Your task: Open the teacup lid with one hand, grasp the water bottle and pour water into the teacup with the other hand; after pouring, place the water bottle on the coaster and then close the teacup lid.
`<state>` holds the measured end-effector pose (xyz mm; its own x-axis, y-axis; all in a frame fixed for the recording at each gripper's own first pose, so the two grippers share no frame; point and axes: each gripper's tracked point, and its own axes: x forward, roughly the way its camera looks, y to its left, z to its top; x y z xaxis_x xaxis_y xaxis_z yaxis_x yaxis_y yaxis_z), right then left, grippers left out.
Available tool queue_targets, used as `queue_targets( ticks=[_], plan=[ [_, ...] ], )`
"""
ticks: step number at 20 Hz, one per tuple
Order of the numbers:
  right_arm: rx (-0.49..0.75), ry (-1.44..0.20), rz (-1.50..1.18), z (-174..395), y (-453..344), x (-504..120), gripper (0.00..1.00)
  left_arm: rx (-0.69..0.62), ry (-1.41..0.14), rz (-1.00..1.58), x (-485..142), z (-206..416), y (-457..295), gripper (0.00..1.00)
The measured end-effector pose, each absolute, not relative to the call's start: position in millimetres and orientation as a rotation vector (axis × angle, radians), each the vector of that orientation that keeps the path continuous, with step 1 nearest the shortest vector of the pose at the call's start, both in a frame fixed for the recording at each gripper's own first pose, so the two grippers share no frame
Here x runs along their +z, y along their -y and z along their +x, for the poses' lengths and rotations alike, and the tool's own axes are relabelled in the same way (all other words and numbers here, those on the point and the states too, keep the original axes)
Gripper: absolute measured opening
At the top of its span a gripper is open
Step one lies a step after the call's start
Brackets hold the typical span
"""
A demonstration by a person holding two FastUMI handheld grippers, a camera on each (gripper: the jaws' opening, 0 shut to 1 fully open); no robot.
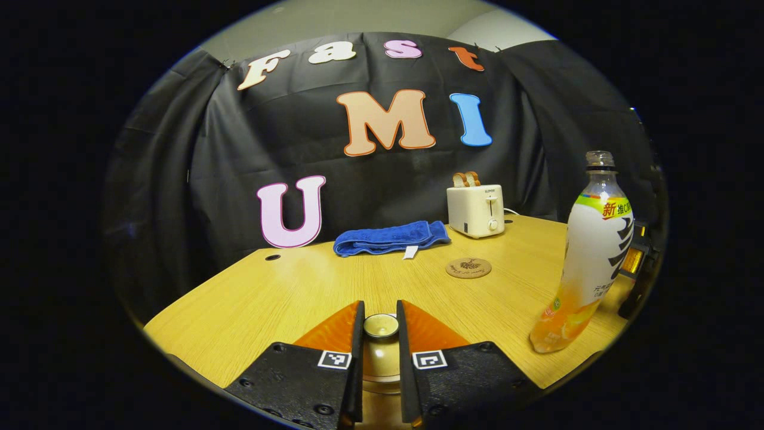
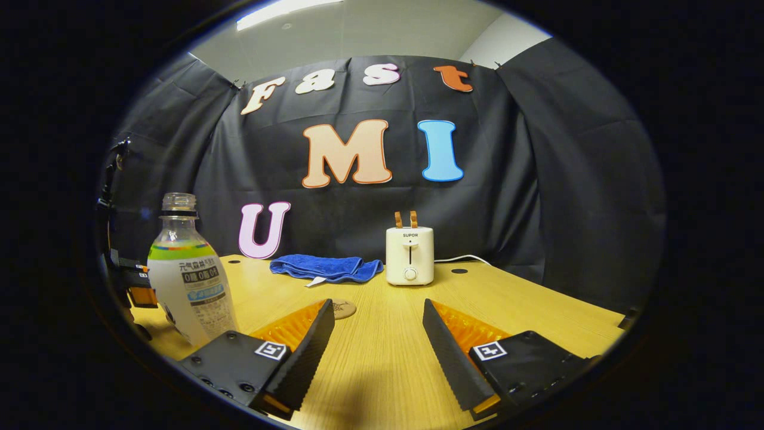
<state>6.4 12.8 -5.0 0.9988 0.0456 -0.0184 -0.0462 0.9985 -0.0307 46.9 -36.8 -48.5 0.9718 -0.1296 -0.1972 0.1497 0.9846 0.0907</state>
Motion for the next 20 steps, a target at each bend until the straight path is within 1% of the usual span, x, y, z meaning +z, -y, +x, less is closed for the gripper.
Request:
queue_targets(
  ticks=[3,4,7,8,11,12,14,20],
  plan=[
    [0.074,-0.021,-0.024,-0.8,-18.5,-4.4,0.96,-0.123,-0.169,0.107,-41.7,45.8,30.5,0.22],
    [0.082,-0.022,-0.022,-4.2,-19.7,-4.0,0.98,-0.120,-0.167,0.108,-38.7,44.2,30.1,0.22],
    [0.116,-0.036,-0.024,-17.6,-27.6,-6.8,0.94,-0.115,-0.141,0.101,-30.2,40.0,28.5,0.22],
    [0.132,-0.042,-0.027,-22.9,-31.1,-7.3,0.96,-0.112,-0.137,0.099,-28.1,38.5,28.1,0.22],
    [0.165,-0.049,-0.039,-39.0,-37.5,-7.5,0.96,-0.101,-0.119,0.087,-22.1,33.1,24.1,0.22],
    [0.186,-0.053,-0.038,-45.0,-42.0,-8.2,0.98,-0.096,-0.114,0.081,-20.0,31.5,21.6,0.22],
    [0.232,-0.056,-0.028,-55.3,-55.3,-7.7,0.94,-0.089,-0.109,0.071,-17.9,28.5,18.1,0.22],
    [0.347,-0.045,-0.031,-76.6,-89.0,-6.9,0.94,-0.064,-0.104,0.070,-16.7,20.8,4.7,0.22]
  ],
)
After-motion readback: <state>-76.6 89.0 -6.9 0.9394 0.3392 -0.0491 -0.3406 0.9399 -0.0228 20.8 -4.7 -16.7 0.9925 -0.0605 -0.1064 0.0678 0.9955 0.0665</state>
